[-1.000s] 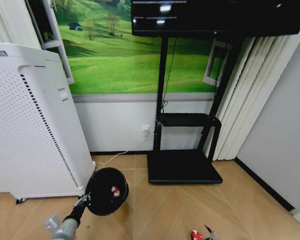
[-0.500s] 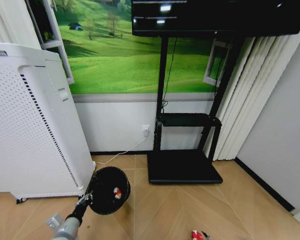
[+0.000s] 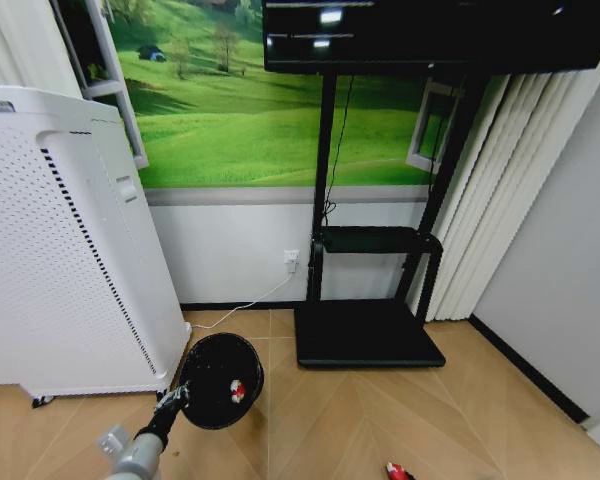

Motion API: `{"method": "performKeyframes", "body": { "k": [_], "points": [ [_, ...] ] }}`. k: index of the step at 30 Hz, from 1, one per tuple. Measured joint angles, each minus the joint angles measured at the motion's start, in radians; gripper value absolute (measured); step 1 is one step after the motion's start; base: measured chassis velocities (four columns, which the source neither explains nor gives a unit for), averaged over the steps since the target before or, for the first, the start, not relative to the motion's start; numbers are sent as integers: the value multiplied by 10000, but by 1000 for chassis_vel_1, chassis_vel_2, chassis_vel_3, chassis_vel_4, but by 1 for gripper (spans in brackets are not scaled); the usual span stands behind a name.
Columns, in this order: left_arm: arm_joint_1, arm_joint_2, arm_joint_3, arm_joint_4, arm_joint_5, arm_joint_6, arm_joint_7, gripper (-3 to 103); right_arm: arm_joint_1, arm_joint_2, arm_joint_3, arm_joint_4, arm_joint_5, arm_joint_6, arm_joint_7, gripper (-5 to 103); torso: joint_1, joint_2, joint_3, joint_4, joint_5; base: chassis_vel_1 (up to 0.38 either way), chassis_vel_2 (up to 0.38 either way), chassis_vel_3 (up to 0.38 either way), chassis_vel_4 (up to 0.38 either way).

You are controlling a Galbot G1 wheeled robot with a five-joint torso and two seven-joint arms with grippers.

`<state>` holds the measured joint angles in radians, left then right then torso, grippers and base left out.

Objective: Pick up the trash bin and place the garbage on the floor into it.

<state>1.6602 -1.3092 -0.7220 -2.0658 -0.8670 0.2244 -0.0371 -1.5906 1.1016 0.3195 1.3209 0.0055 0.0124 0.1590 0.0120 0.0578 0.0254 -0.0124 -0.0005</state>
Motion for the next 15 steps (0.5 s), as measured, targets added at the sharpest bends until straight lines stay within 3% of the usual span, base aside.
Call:
{"method": "performKeyframes", "body": {
  "k": [4,7,8,11,15],
  "points": [
    [-4,144,-46,79,347,-1,359,4,2,3,39,150,124,-11,-40,33,0,0,0,0,6,0,0,0,0],
    [14,404,-260,282,1643,-4,1437,4,-44,-18,185,600,267,-15,-73,26,0,0,0,1,9,0,0,0,0],
    [14,404,-260,282,1643,-4,1437,4,-44,-18,185,600,267,-15,-73,26,0,0,0,1,9,0,0,0,0],
    [166,807,-390,269,3045,115,3223,4,-307,-137,398,1498,219,219,-70,25,0,-1,0,3,7,0,0,0,0],
    [126,1130,-206,270,3240,228,3594,4,-768,-238,663,2626,-136,642,-70,25,0,0,0,2,7,0,0,0,0]
  ]
}}
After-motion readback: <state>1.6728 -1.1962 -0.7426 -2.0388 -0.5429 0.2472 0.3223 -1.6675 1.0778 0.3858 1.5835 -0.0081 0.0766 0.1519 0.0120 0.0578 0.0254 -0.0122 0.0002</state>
